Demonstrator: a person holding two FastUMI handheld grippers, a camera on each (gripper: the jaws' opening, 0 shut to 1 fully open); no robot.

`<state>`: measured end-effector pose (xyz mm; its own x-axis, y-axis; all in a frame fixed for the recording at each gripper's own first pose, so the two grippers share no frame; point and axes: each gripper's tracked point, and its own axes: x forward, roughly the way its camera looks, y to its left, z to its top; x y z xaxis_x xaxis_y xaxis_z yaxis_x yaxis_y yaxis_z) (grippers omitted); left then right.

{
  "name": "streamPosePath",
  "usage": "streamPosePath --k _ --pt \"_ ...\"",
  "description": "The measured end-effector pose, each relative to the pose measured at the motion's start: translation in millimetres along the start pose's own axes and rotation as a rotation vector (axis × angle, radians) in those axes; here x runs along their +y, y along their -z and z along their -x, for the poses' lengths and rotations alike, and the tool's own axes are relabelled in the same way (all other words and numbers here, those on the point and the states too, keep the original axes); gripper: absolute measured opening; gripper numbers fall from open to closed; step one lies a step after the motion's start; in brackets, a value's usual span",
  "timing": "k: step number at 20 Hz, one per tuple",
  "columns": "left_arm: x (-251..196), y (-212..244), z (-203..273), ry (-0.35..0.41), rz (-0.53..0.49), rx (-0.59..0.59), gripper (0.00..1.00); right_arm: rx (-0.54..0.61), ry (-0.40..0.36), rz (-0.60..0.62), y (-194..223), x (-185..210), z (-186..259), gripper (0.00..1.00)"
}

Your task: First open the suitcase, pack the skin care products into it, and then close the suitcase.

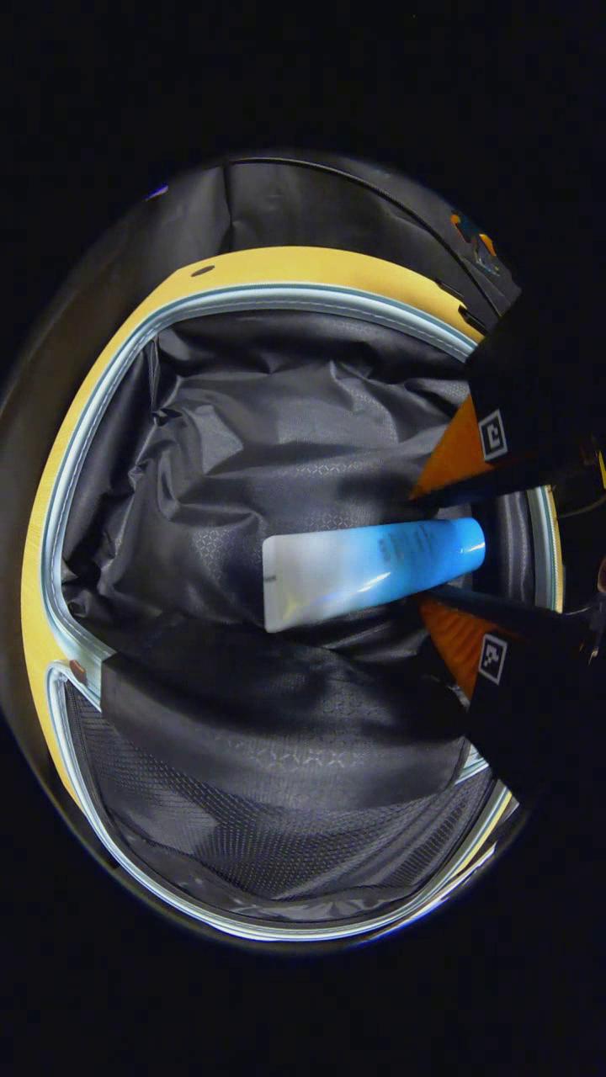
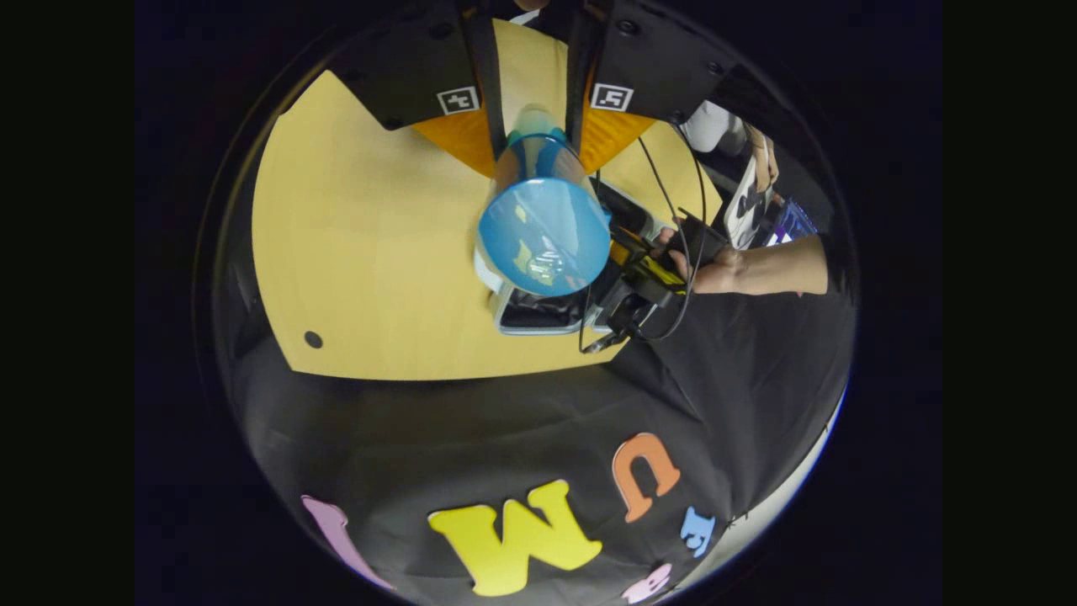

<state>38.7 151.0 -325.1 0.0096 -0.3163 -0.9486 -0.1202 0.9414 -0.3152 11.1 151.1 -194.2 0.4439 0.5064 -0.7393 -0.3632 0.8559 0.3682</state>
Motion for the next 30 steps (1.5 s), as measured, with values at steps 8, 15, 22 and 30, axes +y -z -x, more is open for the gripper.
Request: streamPosePath --k 8,15,22,30 --pt "-18 9 98 0.188 0.032 -0.361 0.92 0.280 -0.045 -0.042 -19 52 -113 0.31" --pt "-9 74 168 0.286 0.069 -0.763 0.93 0.558 0.132 -0.102 -3 53 -204 0.31" --pt "2 147 181 0.288 0.057 -0.853 0.93 0.732 0.312 -0.271 25 26 -241 0.31" --pt "14 146 202 0.268 0.045 -0.926 0.93 0.721 0.371 -0.307 27 26 -249 0.32"
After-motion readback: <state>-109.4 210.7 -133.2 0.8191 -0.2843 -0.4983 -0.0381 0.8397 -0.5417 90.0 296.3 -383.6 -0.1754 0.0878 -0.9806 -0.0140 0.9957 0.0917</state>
